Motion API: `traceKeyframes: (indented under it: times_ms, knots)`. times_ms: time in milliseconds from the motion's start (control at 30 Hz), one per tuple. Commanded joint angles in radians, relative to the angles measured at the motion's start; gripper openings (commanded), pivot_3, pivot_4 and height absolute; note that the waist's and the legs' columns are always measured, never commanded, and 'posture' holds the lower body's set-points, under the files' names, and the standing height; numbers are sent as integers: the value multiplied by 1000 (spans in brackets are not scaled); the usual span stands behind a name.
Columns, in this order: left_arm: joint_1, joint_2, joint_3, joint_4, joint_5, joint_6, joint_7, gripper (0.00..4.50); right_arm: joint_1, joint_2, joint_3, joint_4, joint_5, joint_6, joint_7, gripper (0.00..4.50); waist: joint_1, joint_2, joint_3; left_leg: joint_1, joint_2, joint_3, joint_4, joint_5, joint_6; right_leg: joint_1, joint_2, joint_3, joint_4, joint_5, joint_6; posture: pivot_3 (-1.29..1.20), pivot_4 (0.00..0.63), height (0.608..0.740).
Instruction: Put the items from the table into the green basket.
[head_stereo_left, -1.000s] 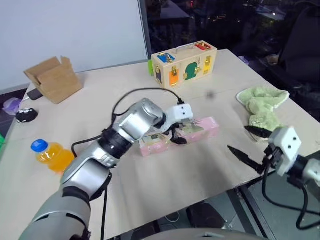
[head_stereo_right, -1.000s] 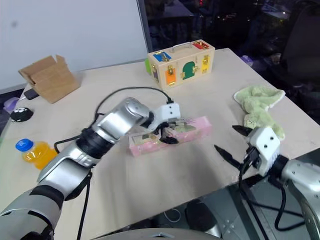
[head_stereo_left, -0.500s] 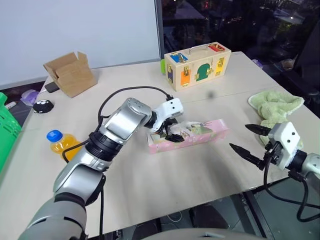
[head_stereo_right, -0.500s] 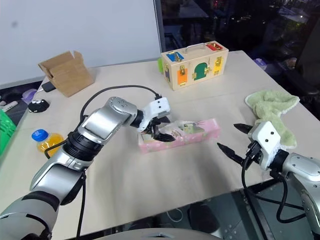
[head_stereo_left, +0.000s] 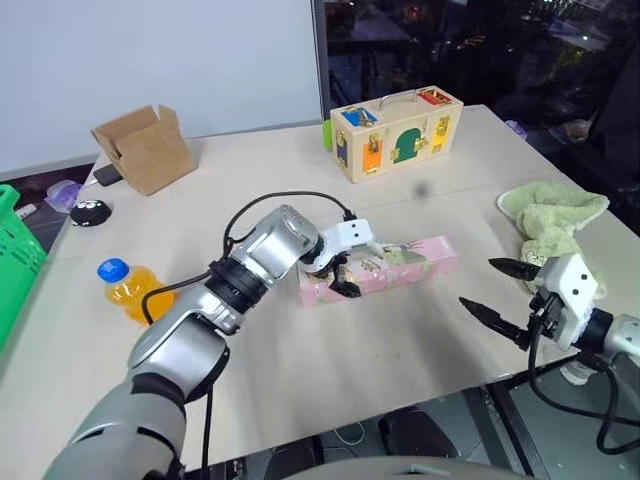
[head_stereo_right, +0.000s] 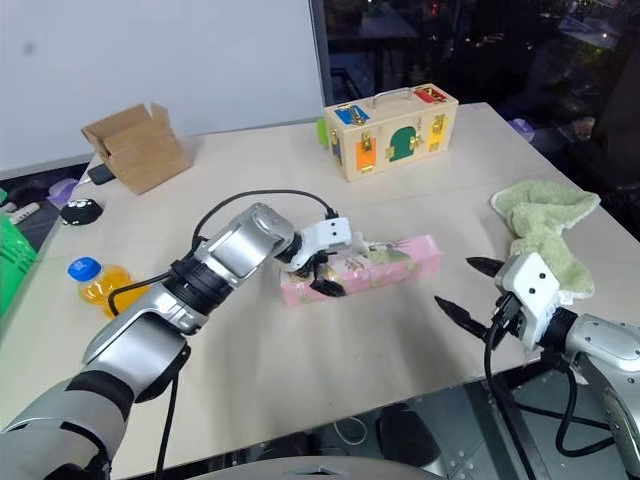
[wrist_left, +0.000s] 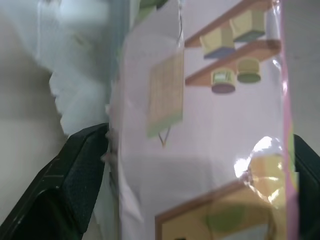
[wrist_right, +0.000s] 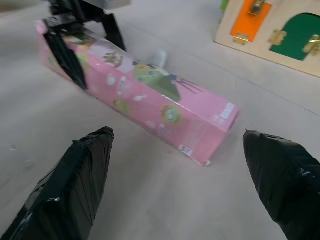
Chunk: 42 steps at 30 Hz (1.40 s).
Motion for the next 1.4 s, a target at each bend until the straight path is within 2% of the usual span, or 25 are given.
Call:
traceKeyframes:
  times_ms: [33, 200, 267, 467, 567, 700, 800, 867, 1067, 1133, 1200, 1233, 1267, 1333, 1400]
  knots:
    - [6, -5, 15, -16, 10, -20, -9, 3699, -3, -14, -14, 10, -2, -25, 19, 4500, -1, 0, 0, 0, 0, 0, 0, 0, 0, 0, 0, 0, 0, 0, 0, -309, 18, 740]
    - [59, 37, 54, -108, -2, -13, -28, 1467, -40, -22, -12, 44, -8, -40, 28, 4500, -3, 1, -1, 0, 0, 1, 1, 0, 0, 0, 0, 1, 0, 1, 1, -284, 8, 740]
    - [81, 46, 97, -150, -24, -14, -24, 930, -61, -18, -3, 54, -12, -44, 25, 4500, -2, 2, -1, 0, 0, 1, 1, 0, 0, 0, 0, 1, 0, 1, 2, -275, 6, 740]
    - [79, 54, 317, -259, -138, 88, 31, 930, -174, 15, 69, 88, -24, -45, 3, 4500, 3, 2, -1, -2, 0, 0, 1, 0, 0, -2, 0, 1, 1, 1, 2, -224, 0, 740]
    - [26, 57, 501, -285, -211, 169, 109, 930, -300, 70, 150, 128, -31, -58, -12, 4500, 6, 0, 0, -2, 0, -1, 1, 0, 0, -2, 0, 0, 1, 2, 2, -153, 0, 740]
    - [-72, 50, 723, -253, -267, 245, 283, 930, -477, 147, 250, 180, -42, -43, -15, 4500, 24, -1, 1, -1, 0, -2, 1, 0, 0, -3, 0, 0, 4, 2, 3, -87, 0, 740]
    - [-165, 57, 880, -195, -273, 225, 447, 930, -613, 219, 312, 227, -30, -39, -3, 4500, 52, -1, 1, -1, 0, -4, 1, 0, 0, -3, 0, -1, 5, 4, 0, -19, 0, 740]
    - [-227, 95, 962, -133, -262, 192, 551, 930, -699, 271, 344, 269, -26, -42, 4, 4500, 78, -1, 1, -1, -1, -11, 1, 0, 0, -4, 0, -3, 8, 5, -2, 18, 0, 740]
    - [-251, 322, 1026, 34, -158, -46, 712, 930, -868, 402, 405, 364, -2, -19, 11, 4500, 154, -1, 1, -1, -1, -16, -1, 1, -1, -5, 0, -7, 10, 5, -2, 105, 0, 740]
    - [-245, 372, 1022, 81, -140, -98, 733, 930, -891, 421, 416, 382, -14, -21, 7, 4500, 173, -2, 1, -1, -2, -17, -1, 2, -2, -6, -1, -8, 10, 5, -3, 118, 0, 740]
    - [-212, 459, 1013, 146, -95, -189, 746, 930, -907, 444, 432, 386, -4, -22, 24, 4500, 202, -3, 1, -2, -2, -18, -1, 2, -3, -6, -1, -10, 10, 5, -3, 162, 0, 740]
    - [-160, 530, 999, 200, -45, -275, 752, 930, -912, 456, 448, 390, -3, -27, 36, 4500, 234, -3, 1, -2, -3, -18, -1, 2, -3, -5, -2, -11, 9, 5, -3, 162, 0, 740]
    - [-117, 586, 994, 258, -22, -335, 743, 930, -915, 465, 461, 392, -1, -30, 49, 4500, 245, -3, 1, -2, -4, -15, -1, 2, -4, -5, -3, -13, 9, 5, -3, 177, 0, 740]
    - [-61, 648, 989, 357, 1, -456, 753, 930, -914, 473, 471, 392, 2, -32, 65, 4500, 259, -3, 1, -2, -4, -14, -2, 2, -4, -5, -2, -14, 10, 4, -3, 177, 0, 740]
    - [-39, 672, 995, 452, -1, -519, 765, 930, -910, 475, 469, 381, 15, -31, 83, 4500, 284, -4, 0, -2, -3, -16, -2, 3, -6, -5, -2, -16, 11, 4, -4, 177, 0, 740]
